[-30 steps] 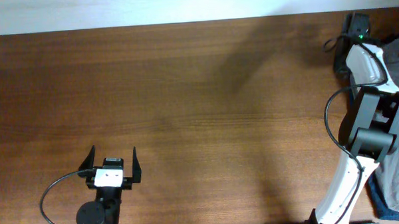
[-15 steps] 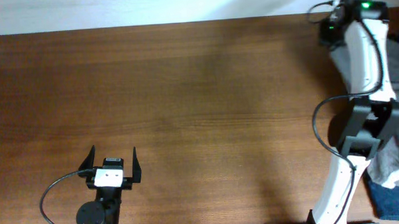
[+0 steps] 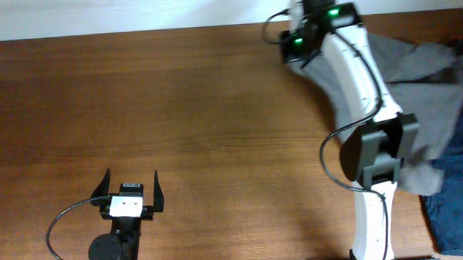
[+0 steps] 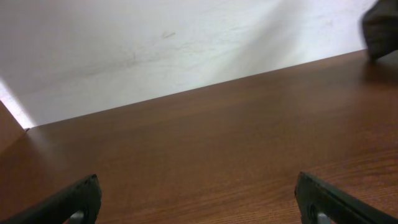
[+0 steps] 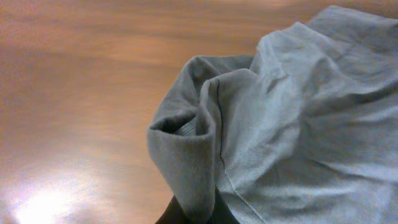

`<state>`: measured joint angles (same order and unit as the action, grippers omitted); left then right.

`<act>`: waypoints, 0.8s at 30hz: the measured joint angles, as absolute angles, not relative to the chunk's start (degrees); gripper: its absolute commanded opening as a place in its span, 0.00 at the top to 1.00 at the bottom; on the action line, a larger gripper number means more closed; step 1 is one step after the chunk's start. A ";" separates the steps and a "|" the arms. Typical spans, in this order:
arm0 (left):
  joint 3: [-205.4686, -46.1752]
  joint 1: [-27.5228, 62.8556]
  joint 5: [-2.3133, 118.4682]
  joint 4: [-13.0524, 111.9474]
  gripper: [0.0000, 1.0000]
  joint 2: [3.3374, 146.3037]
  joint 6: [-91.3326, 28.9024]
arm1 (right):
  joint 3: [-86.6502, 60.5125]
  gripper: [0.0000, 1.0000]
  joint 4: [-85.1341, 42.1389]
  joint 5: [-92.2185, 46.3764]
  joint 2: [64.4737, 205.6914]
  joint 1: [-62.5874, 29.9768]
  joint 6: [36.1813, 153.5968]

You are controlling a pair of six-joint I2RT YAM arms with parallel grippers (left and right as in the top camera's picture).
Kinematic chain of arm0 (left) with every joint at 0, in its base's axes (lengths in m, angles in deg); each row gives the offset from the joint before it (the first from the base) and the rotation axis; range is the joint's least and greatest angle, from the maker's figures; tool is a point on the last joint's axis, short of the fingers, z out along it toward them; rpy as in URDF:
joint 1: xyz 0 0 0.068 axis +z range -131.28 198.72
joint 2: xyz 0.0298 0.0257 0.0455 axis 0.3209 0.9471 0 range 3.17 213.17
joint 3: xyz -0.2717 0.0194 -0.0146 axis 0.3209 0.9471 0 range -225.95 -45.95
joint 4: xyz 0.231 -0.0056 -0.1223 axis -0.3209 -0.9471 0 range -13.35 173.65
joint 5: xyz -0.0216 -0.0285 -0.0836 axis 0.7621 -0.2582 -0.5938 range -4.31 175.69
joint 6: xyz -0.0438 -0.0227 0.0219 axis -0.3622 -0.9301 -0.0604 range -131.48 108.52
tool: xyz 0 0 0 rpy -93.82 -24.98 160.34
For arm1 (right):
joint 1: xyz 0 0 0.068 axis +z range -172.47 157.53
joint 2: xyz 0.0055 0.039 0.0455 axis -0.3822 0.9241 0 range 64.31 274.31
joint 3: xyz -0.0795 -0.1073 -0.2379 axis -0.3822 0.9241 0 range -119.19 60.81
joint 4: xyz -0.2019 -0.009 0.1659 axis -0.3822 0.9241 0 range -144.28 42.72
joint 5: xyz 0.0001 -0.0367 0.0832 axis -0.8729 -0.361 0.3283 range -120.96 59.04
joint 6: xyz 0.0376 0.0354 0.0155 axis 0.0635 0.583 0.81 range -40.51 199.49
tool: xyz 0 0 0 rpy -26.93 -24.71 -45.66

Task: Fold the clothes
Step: 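Grasp the grey garment with the right gripper and drag it to table center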

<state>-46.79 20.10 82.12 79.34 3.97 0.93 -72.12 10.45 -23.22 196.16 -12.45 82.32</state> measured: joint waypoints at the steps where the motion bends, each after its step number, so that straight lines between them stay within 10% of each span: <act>1: -46.79 20.13 82.12 79.34 0.01 3.97 0.93 | -72.12 0.96 10.45 -21.95 196.16 -10.26 82.41; 24: -46.79 20.10 82.14 79.34 0.01 3.97 0.93 | -72.12 0.96 10.45 -12.64 196.16 19.64 84.46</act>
<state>-46.79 20.10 82.14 79.34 3.97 0.93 -72.12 10.45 -12.64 196.16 19.64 84.46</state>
